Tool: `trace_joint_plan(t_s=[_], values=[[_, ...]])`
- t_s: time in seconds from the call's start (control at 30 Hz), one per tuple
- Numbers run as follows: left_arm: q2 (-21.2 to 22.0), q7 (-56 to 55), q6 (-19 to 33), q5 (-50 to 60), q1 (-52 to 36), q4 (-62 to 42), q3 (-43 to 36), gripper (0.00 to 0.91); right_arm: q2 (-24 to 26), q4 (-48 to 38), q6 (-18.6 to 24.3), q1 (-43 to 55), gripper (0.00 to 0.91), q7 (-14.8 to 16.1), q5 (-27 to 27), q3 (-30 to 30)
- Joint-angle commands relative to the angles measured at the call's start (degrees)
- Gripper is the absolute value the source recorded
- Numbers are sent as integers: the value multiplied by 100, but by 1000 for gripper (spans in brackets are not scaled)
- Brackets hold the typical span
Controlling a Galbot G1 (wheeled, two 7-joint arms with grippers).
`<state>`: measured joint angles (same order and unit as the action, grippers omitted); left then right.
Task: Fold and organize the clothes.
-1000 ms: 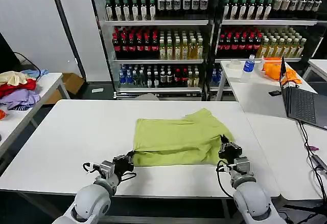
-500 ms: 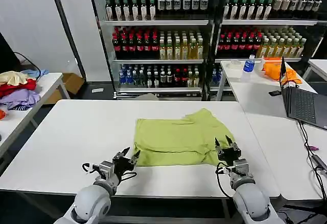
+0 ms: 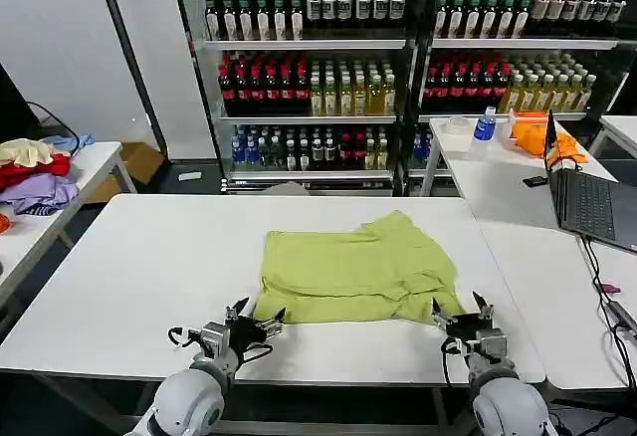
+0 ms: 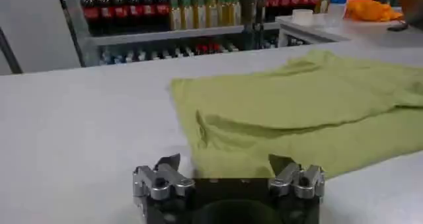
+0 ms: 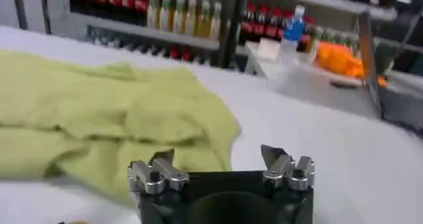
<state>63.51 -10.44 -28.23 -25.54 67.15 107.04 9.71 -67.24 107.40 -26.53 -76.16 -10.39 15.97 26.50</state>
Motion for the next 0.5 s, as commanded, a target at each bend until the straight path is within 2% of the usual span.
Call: trace_joint_plan(t_s=[0.03, 0.5], values=[[103, -29, 11, 12, 16, -202, -19, 20, -9, -5, -309, -179, 0, -52, 338, 36], [83, 43, 10, -36, 215, 53, 30, 20, 18, 207, -284, -334, 0, -35, 323, 25]])
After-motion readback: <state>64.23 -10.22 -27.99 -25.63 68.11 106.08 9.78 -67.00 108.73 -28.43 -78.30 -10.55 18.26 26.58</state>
